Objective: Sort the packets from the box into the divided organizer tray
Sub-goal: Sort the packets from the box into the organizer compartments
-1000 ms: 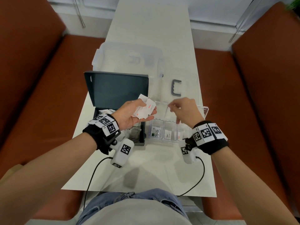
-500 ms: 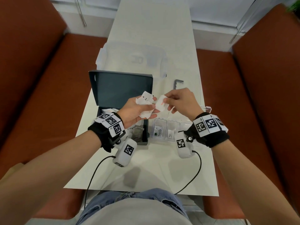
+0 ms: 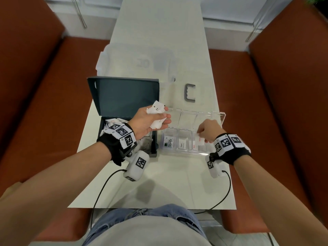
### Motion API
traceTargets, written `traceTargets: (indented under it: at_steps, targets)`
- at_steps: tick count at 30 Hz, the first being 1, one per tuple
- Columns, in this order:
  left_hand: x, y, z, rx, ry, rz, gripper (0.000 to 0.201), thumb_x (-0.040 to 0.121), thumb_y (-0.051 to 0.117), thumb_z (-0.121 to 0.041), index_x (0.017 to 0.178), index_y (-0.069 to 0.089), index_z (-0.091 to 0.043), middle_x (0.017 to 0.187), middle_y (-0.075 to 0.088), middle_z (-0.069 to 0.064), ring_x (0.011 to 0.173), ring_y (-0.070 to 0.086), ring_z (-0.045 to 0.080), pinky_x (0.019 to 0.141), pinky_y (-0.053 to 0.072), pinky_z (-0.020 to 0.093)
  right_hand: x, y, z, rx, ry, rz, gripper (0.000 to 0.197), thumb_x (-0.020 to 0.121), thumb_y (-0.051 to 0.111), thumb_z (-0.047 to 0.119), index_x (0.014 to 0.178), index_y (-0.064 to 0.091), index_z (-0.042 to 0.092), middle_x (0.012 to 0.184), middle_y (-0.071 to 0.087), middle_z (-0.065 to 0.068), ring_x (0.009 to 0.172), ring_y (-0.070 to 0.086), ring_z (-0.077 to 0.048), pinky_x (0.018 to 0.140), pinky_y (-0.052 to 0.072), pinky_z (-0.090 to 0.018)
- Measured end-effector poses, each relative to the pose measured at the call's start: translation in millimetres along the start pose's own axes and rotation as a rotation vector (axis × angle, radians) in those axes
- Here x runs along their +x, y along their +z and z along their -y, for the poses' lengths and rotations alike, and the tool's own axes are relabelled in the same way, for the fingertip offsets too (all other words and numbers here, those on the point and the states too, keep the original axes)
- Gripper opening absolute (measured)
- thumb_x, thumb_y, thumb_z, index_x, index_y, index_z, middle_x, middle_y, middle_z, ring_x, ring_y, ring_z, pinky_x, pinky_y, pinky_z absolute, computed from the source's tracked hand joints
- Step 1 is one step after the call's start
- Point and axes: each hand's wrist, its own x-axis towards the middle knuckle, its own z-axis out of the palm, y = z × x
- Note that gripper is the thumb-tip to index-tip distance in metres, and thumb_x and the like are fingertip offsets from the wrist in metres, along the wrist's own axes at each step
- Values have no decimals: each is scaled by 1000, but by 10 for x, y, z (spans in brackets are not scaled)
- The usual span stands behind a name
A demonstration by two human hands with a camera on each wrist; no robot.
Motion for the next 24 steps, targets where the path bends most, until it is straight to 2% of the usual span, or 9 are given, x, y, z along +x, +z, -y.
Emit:
traceTargets:
  at_steps: [4,12,17,21,24]
  targets:
    - [0,29,11,6,-8,-6,28,90,62,1,117,62,-2,107,67,18,89,69,26,80,59,34,48,245,-24,-112,3,-6,28,90,47,-1,103,68,12,104,66,-10,83,69,-31,80,57,-39]
    - [-1,35,48,2,-8,-23,23,90,61,3,111,64,-6,104,68,16,87,69,25,77,60,33,183,447,-84,-193,9,-47,28,87,54,3,100,71,22,103,68,-5,89,66,-28,76,52,-32]
    - [-9,32,59,-3,-13,-32,23,89,61,3,109,64,-7,105,68,17,85,70,24,77,60,32,225,513,-136,-248,-6,-66,29,87,61,4,105,70,25,104,69,-3,94,66,-27,73,48,-30]
    - [-9,23,56,-7,-14,-36,23,89,61,3,111,64,-5,106,68,19,86,70,25,74,60,31,218,548,-194,-346,-33,-76,35,88,58,2,115,66,21,106,68,-4,98,65,-27,80,52,-33]
    - [-7,12,60,-8,-15,-38,23,89,61,3,110,64,-6,107,68,19,86,70,25,75,60,31,214,562,-179,-397,-46,-80,35,87,58,0,115,66,18,104,69,-5,96,66,-28,80,53,-34]
